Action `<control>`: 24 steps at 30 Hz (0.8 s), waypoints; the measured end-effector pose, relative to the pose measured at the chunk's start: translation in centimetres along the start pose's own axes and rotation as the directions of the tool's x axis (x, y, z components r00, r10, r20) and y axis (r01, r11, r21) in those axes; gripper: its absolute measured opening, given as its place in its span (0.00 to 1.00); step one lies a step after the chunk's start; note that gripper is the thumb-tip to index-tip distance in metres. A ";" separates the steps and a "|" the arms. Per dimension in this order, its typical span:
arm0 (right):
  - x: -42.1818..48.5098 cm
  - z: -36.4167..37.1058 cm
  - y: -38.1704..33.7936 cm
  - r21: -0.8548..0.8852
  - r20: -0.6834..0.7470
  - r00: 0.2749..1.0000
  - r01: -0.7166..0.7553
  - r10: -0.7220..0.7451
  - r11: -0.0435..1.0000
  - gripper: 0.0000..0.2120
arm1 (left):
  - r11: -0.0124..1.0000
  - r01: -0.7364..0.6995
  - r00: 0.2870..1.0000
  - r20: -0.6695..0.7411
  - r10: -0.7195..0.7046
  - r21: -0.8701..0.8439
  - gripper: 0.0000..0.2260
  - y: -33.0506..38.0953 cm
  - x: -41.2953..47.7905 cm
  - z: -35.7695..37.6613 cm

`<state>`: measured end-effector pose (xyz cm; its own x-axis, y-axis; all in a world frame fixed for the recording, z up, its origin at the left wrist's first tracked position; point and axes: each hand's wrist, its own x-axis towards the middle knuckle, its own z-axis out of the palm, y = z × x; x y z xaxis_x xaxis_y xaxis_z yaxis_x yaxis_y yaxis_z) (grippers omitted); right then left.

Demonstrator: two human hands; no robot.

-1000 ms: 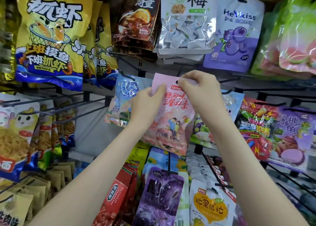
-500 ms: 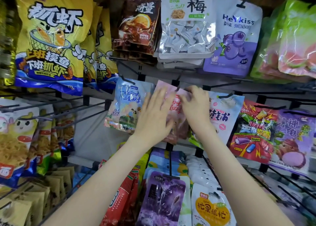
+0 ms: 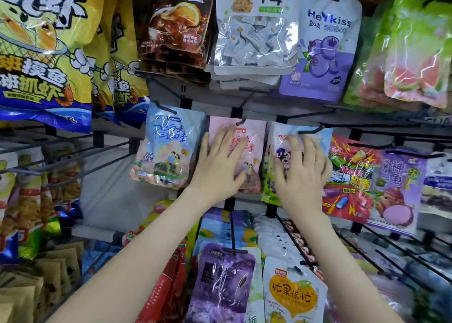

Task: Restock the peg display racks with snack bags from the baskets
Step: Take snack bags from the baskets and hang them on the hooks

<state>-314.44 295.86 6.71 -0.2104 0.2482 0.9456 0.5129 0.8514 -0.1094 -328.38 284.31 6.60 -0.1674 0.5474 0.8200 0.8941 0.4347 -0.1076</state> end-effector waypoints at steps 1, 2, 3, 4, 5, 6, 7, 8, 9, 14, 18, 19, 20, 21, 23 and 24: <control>0.0 0.1 0.2 -0.001 0.048 0.999 0.007 -0.007 1.000 0.25 | 1.000 0.005 1.000 0.006 -0.005 -0.011 0.29 0.1 0.2 0.1; 0.1 0.1 0.4 0.008 0.086 0.996 0.017 -0.018 1.000 0.27 | 1.000 0.008 1.000 0.006 -0.007 -0.018 0.29 0.2 0.2 0.2; 0.1 0.2 0.6 0.013 0.109 0.993 0.032 -0.033 0.999 0.27 | 1.000 0.010 1.000 -0.003 -0.010 -0.024 0.29 0.3 0.3 0.3; 0.0 0.2 0.8 0.012 0.119 0.992 0.048 -0.049 0.999 0.27 | 0.999 0.014 1.000 -0.018 -0.014 -0.036 0.29 0.3 0.2 0.3; -0.2 0.2 0.9 0.013 0.119 0.991 0.057 -0.058 0.998 0.27 | 0.998 0.020 0.999 -0.024 -0.022 -0.056 0.29 0.5 0.0 0.2; -0.5 0.1 1.0 0.022 0.116 0.992 0.054 -0.057 0.998 0.26 | 0.996 0.032 0.999 -0.025 -0.034 -0.084 0.29 0.7 -0.4 0.1; -1.0 -0.1 0.9 0.039 0.115 0.992 0.047 -0.051 0.998 0.26 | 0.993 0.040 0.999 -0.026 -0.043 -0.115 0.27 0.9 -0.9 0.0; -1.6 -0.3 0.7 0.061 0.118 0.992 0.046 -0.053 0.997 0.26 | 0.989 0.037 0.999 -0.030 -0.042 -0.140 0.25 1.2 -1.7 -0.1; -2.5 -0.7 0.3 0.095 0.122 0.990 0.055 -0.067 0.994 0.25 | 0.987 0.028 0.999 -0.029 -0.033 -0.157 0.23 1.5 -2.5 -0.2; -9.0 -3.5 -2.1 0.386 0.233 0.955 0.083 -0.184 0.919 0.23 | 0.968 0.020 1.000 -0.016 -0.025 -0.249 0.20 3.0 -8.7 -1.5; -12.7 -5.8 -4.3 0.453 0.256 0.936 0.104 -0.240 0.885 0.21 | 0.954 0.061 0.998 -0.012 -0.067 -0.294 0.18 5.1 -14.4 -3.8; -13.5 -6.2 -4.9 0.474 0.265 0.934 0.091 -0.240 0.876 0.20 | 0.950 0.077 0.997 -0.003 -0.082 -0.302 0.18 5.6 -15.8 -4.2; -14.5 -6.6 -5.4 0.496 0.278 0.931 0.073 -0.238 0.865 0.20 | 0.946 0.093 0.995 0.005 -0.096 -0.311 0.19 6.0 -17.2 -4.6; -15.7 -6.9 -5.8 0.520 0.300 0.923 0.052 -0.240 0.853 0.19 | 0.942 0.101 0.995 0.011 -0.103 -0.321 0.19 6.5 -18.9 -4.8; -19.1 -7.7 -6.1 0.570 0.374 0.885 0.015 -0.276 0.822 0.19 | 0.938 0.087 0.996 0.031 -0.082 -0.335 0.19 7.7 -22.9 -5.1; -21.3 -8.2 -5.9 0.592 0.422 0.855 -0.007 -0.303 0.806 0.19 | 0.937 0.086 0.996 0.066 -0.067 -0.339 0.18 8.5 -25.3 -5.1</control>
<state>-306.22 281.75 -10.27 -0.6863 0.1496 0.7118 -0.0781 0.9578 -0.2766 -314.43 270.56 -12.17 -0.2541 0.5627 0.7866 0.9641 0.2118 0.1600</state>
